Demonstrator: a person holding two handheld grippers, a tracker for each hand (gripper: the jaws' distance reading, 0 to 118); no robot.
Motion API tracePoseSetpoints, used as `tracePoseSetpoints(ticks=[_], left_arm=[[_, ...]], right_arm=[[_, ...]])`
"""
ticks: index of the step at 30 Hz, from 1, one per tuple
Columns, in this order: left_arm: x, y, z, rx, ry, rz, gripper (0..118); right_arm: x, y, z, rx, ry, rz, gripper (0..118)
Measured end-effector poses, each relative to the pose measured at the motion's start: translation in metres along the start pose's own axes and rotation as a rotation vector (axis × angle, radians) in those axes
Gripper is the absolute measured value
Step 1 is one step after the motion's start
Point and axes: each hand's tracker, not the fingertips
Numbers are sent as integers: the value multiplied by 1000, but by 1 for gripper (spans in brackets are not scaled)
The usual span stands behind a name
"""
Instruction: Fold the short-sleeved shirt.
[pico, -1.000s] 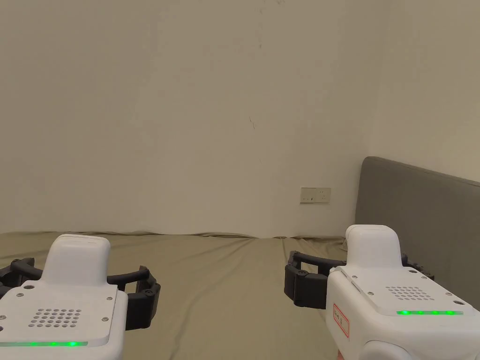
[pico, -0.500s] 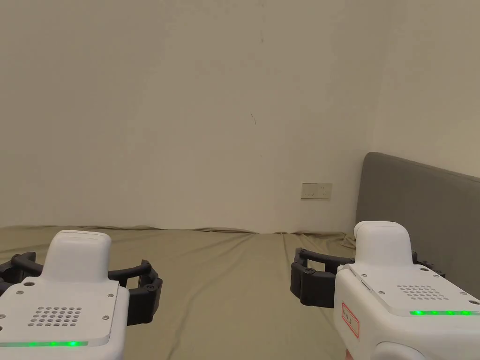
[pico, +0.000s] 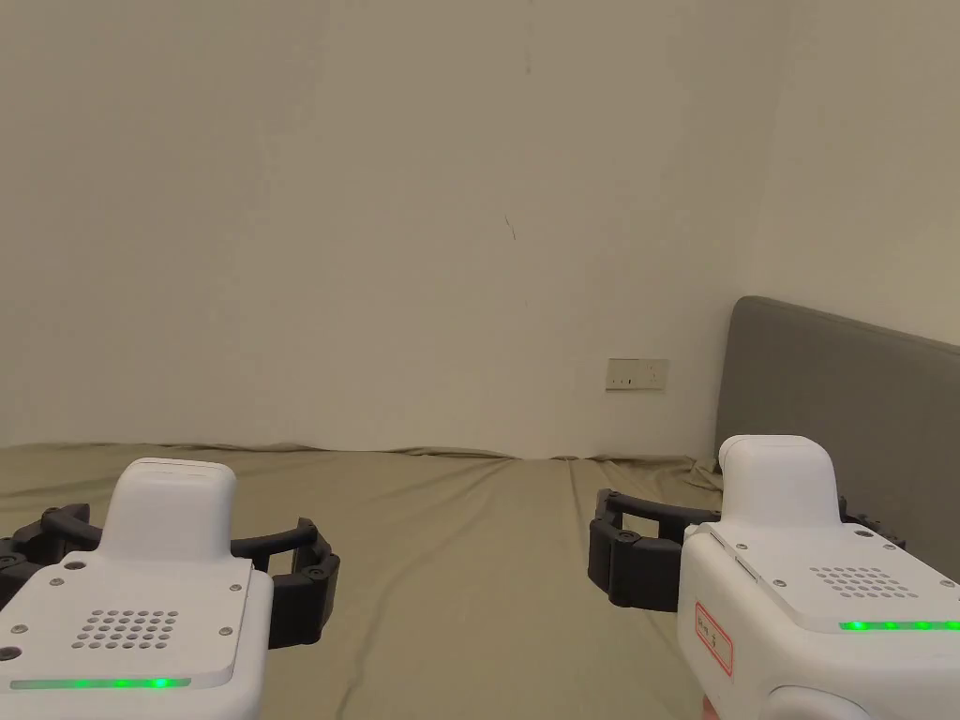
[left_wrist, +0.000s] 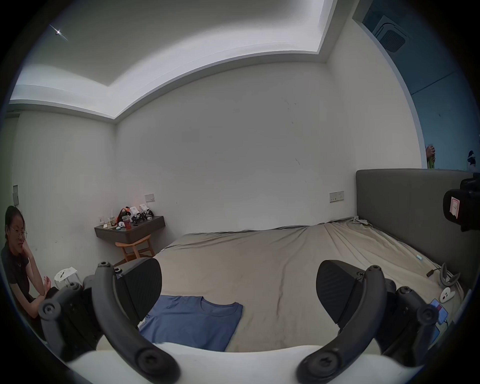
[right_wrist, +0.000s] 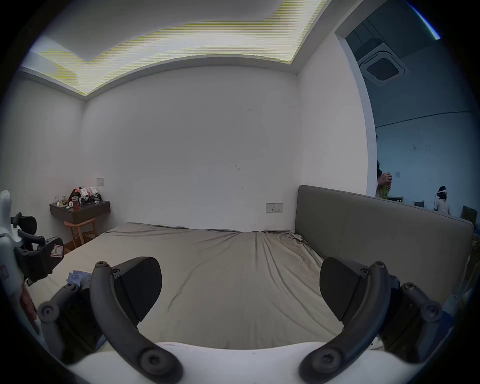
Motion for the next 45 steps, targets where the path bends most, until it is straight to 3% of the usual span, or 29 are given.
tracePoseSetpoints(ticks=[6,12,19,21,22,23,24,26,30,36,38,40,42,45], left_arm=[[4,-3,5,86,4,-11,118],[6,0,5,64,9,-23,118],[6,3,5,44,-4,0,118],[5,4,8,41,-10,14,118],[3,4,10,49,-20,32,90],[2,5,14,87,-49,64,24],[1,6,17,99,-63,60,0],[4,2,13,62,-37,57,0],[14,-5,5,44,-94,41,0],[-7,-13,-3,-1,-84,100,0],[-38,-12,3,5,0,111,0],[-69,-18,10,5,113,98,0],[-112,-18,25,-7,225,98,0],[-175,-26,53,-55,383,185,0]], right_arm=[[10,-3,0,-4,-8,-72,118],[14,-3,2,49,-10,-93,118],[13,-2,4,72,-20,-76,118],[14,0,5,11,-5,-64,117],[15,0,6,21,2,-68,89],[16,-3,9,35,12,-64,39],[16,-3,10,39,13,-55,2],[16,-7,6,10,-15,-32,2],[26,-17,10,-13,23,-50,2],[39,-20,0,-48,-78,-9,2],[25,-17,-13,-62,-36,18,2],[-6,-12,-30,-48,79,19,2],[-52,-8,-42,-49,255,-18,2],[-143,-8,-53,-108,601,-109,2]])
